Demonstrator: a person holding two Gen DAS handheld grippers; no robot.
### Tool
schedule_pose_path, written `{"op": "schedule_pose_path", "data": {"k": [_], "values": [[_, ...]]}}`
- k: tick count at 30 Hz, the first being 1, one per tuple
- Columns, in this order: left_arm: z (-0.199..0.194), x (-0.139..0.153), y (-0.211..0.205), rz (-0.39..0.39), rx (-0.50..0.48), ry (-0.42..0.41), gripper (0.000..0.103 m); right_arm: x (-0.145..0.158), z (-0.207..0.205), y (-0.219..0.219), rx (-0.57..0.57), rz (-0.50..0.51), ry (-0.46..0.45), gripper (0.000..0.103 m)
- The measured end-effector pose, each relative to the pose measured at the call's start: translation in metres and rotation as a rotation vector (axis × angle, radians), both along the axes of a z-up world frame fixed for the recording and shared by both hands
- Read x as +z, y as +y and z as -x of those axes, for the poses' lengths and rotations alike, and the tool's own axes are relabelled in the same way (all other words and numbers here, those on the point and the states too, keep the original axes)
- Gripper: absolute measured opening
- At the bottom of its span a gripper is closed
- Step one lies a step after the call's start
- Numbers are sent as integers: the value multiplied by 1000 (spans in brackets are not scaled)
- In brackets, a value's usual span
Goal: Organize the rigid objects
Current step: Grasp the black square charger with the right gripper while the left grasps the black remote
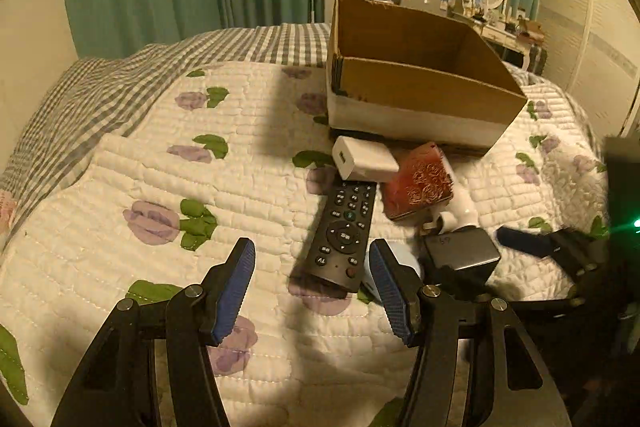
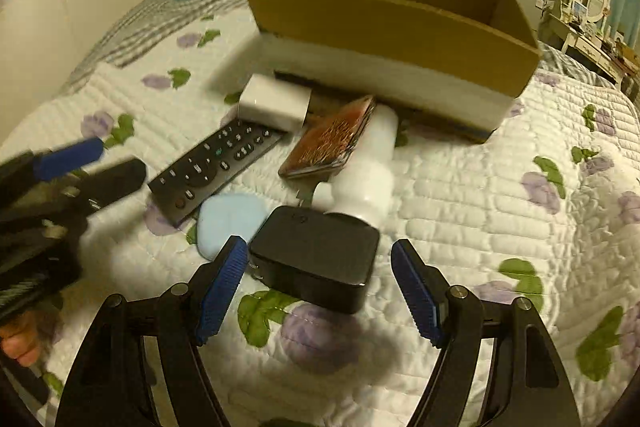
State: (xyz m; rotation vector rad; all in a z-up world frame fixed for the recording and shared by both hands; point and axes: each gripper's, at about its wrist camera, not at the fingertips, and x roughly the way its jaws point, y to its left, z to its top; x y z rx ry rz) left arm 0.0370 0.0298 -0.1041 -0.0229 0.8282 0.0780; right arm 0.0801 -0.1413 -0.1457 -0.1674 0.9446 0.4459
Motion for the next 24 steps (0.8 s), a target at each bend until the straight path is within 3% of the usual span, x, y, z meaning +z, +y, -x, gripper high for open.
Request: {"op": "schedule_pose_path", "data": {"k": [3,8,11,15,21,24], "values": [[-3,-4,1,-4,6,19,62,-6,-6,3,-12,3,14,74],[-5,-6,2,-6,16,33,62,1,-2,-7,-75,68,-35,72],[-6,-9,0,-15,10,42,62,0,-8,-19,-105,20,9,72],[-9,-14,-5,-44,0,57,62,-5,-13,-10,-92,54,-18,72],[-17,-20,-6,-50,1,94,62,8,-14,-28,-105,-46,12,71],[-29,-17,-13,-66,-21,110,62,27,-14,-36,-108,-81,-32,71]]}}
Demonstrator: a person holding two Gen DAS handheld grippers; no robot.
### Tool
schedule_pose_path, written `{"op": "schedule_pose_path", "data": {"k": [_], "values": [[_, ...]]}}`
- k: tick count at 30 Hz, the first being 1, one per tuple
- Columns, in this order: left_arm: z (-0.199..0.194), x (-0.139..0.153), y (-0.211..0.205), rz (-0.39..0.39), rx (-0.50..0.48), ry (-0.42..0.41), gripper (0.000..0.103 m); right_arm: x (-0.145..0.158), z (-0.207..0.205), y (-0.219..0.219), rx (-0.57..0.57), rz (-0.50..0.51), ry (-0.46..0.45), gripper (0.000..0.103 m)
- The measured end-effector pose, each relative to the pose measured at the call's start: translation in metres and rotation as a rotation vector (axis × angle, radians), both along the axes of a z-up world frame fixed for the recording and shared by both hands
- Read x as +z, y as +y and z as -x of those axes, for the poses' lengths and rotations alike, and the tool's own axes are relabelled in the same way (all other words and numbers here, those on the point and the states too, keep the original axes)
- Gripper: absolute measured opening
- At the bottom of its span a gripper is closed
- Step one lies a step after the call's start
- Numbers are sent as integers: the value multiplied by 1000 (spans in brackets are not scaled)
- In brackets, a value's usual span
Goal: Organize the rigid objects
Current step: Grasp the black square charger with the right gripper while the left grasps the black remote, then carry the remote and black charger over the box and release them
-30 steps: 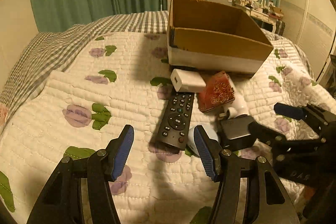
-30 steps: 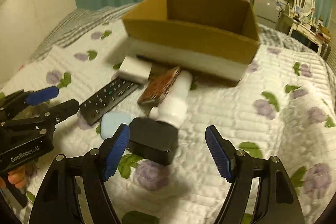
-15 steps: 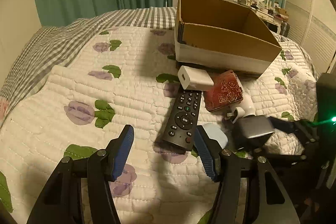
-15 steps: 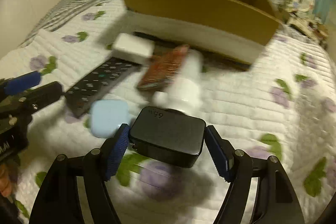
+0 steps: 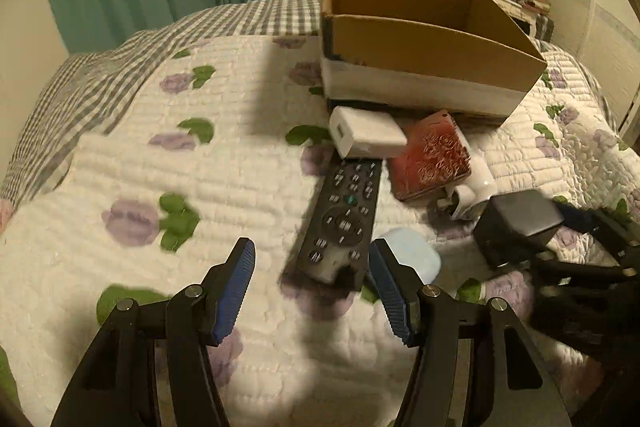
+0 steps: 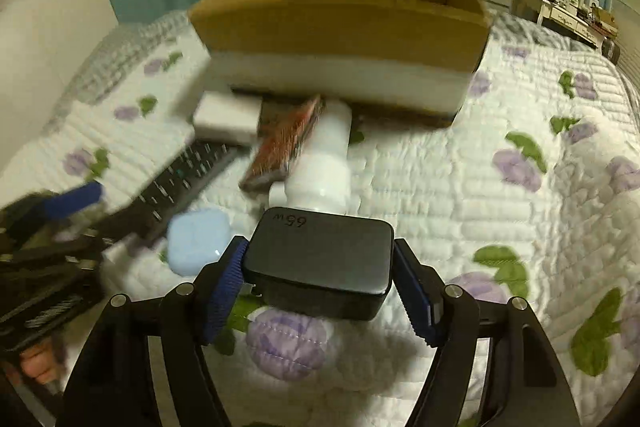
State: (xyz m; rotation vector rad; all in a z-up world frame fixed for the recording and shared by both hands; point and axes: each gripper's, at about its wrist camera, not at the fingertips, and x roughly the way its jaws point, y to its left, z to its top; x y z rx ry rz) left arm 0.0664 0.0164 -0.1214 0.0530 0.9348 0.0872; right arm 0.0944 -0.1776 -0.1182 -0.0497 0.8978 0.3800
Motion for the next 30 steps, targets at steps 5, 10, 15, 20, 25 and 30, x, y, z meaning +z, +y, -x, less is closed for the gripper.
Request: {"op": "schedule_pose_path", "data": {"k": [5,10,15,20,25,30], "values": [[-28,-3,-12,-30,-33,9,62,22,-7,-17,-45,-1,-87,71],[-51,-27,-14,-26,-29,68,62,8,-15,-21,-57,-2,-32,71],[-60,-38,-14,-33,-27,89,58,2,-18,-20,-44,3,-17,71],[-51,-33,-19,-16,-64,72,44,1,-17,-21,-47,5,-14,70],[-32,-17,-23,35,-83,51,42,12,-10,-20,-45,2,-40,70],[-9,8,-24,84,-80,7,41,33,2,-24,-50,-2,-86,70]]}}
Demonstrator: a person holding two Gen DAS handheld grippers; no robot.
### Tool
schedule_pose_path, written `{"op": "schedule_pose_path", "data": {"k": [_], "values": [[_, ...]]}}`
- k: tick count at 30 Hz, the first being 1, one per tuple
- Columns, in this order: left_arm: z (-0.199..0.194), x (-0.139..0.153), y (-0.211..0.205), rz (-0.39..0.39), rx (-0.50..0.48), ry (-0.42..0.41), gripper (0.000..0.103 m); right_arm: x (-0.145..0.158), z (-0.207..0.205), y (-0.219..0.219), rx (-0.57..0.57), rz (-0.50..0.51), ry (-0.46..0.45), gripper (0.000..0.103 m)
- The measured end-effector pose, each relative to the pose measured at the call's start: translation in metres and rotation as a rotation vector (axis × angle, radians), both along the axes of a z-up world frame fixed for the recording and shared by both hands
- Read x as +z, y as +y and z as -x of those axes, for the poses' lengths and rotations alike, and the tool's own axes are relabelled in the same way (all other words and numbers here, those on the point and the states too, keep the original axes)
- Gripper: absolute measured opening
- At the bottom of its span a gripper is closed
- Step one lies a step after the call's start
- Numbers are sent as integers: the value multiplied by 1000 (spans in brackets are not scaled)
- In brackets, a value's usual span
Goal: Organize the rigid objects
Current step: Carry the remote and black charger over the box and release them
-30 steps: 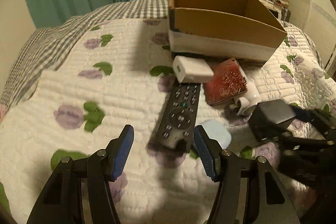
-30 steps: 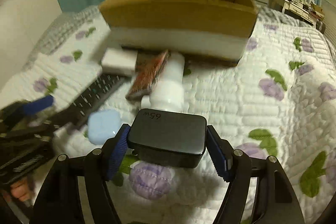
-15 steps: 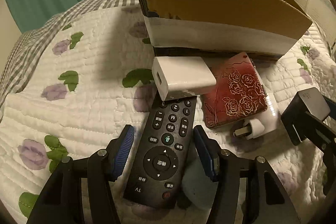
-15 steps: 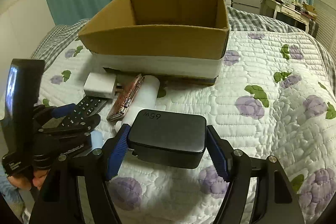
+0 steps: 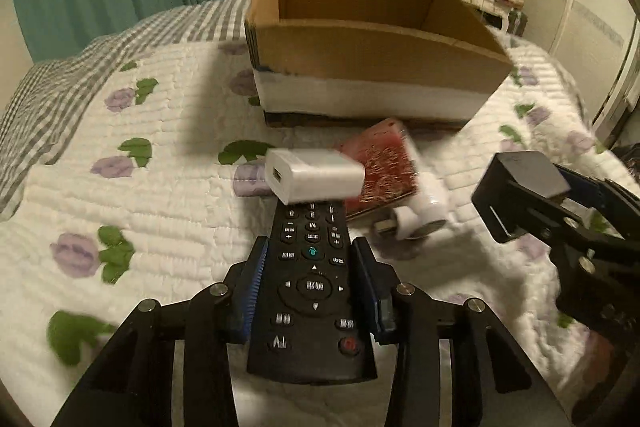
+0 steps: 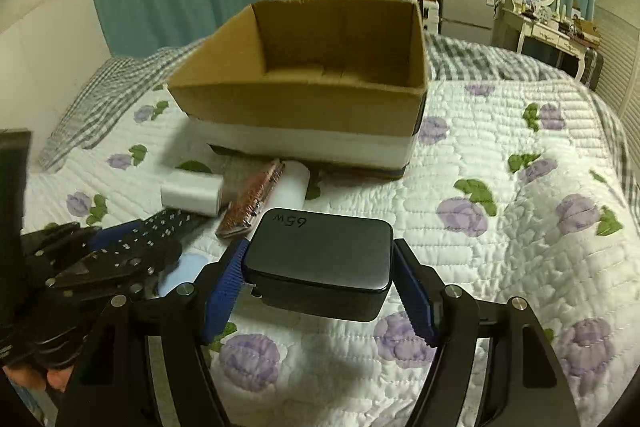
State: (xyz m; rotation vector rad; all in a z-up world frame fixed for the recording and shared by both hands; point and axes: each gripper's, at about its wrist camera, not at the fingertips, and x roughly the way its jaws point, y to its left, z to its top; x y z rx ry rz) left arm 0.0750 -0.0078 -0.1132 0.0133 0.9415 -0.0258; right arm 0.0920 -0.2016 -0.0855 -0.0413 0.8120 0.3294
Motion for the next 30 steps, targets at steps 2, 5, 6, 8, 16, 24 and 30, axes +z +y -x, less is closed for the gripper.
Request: {"op": "schedule_pose_path", "data": {"k": [2,5,6,8,16,24,30], "values": [[7,9,0,16,8,-18,40,10,4,-3,-5,-4,-22,70],[16,24,1,54,8,-43,37,27,10,-8,-15,-14,-56,70],[20,31,-1,58,4,-55,37,32,13,-10,-18,-16,-68,70],[23,41,-6,47,-10,-78,30,39,17,-14,-20,-24,-84,70],[21,71,-21,34,-62,-126,19,54,19,-26,-26,-57,-107,70],[-19,125,-34,-18,-105,-249,19,93,-18,-29,5,-77,-183,70],[-83,154,-43,-33,-128,-303,19,130,-71,-13,52,-62,-268,70]]}}
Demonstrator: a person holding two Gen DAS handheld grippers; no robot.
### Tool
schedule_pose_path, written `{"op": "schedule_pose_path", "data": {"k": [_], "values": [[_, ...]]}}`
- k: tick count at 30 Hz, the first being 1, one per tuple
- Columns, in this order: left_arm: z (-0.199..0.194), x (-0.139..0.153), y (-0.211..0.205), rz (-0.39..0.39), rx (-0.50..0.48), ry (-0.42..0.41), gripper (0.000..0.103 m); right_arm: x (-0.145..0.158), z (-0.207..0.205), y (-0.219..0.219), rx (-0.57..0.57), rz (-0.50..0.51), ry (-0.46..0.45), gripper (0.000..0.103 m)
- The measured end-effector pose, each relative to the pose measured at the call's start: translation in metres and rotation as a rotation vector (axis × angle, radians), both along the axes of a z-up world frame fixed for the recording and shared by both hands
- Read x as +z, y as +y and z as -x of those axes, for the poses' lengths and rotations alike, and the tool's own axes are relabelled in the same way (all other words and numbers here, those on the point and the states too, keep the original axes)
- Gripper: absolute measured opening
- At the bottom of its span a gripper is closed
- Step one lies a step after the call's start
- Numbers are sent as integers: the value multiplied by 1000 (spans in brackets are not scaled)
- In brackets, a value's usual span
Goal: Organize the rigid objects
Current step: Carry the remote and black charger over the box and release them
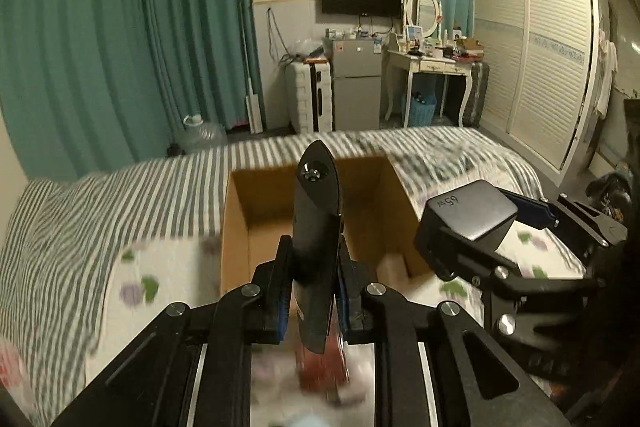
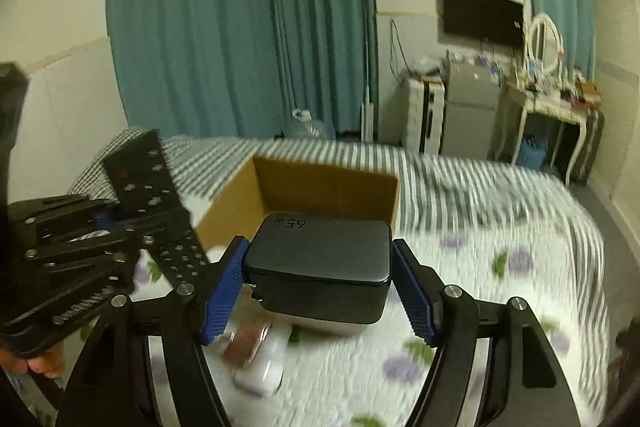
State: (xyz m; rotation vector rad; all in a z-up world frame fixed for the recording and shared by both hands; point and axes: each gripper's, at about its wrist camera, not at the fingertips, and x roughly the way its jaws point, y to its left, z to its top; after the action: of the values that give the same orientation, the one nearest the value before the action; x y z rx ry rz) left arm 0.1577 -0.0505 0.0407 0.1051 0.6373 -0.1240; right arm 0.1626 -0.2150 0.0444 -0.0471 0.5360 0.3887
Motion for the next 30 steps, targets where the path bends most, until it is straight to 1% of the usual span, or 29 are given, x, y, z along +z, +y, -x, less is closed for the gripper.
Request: {"op": "schedule_pose_path", "data": {"k": [2,5,9,13,16,17,18,20,21,23,24,27,30], "values": [[-28,-1,0,3,0,8,18,3,-18,4,7,1,-5,70],[-56,-10,3,5,-1,41,19,-4,-46,9,0,19,-1,70],[-87,-36,9,0,0,92,19,-23,-69,10,-3,31,34,70],[-105,-64,11,-15,12,142,19,-45,-85,11,9,52,99,70],[-109,-77,12,-21,19,158,19,-52,-87,11,10,65,109,70],[-110,-79,13,-19,20,163,21,-52,-86,10,9,66,108,70],[-110,-79,15,-13,21,163,21,-53,-86,10,8,67,106,70],[-105,-70,17,-11,28,134,23,-54,-85,10,6,71,101,69],[-104,-65,18,-10,38,122,26,-55,-85,11,4,74,102,69],[-100,-55,21,-2,52,103,46,-55,-84,13,1,75,103,69],[-97,-48,23,7,61,84,47,-56,-85,14,-1,78,102,68],[-91,-36,28,8,66,64,47,-59,-92,20,1,91,103,68],[-87,-32,34,13,75,54,47,-65,-101,26,10,102,106,68]]}}
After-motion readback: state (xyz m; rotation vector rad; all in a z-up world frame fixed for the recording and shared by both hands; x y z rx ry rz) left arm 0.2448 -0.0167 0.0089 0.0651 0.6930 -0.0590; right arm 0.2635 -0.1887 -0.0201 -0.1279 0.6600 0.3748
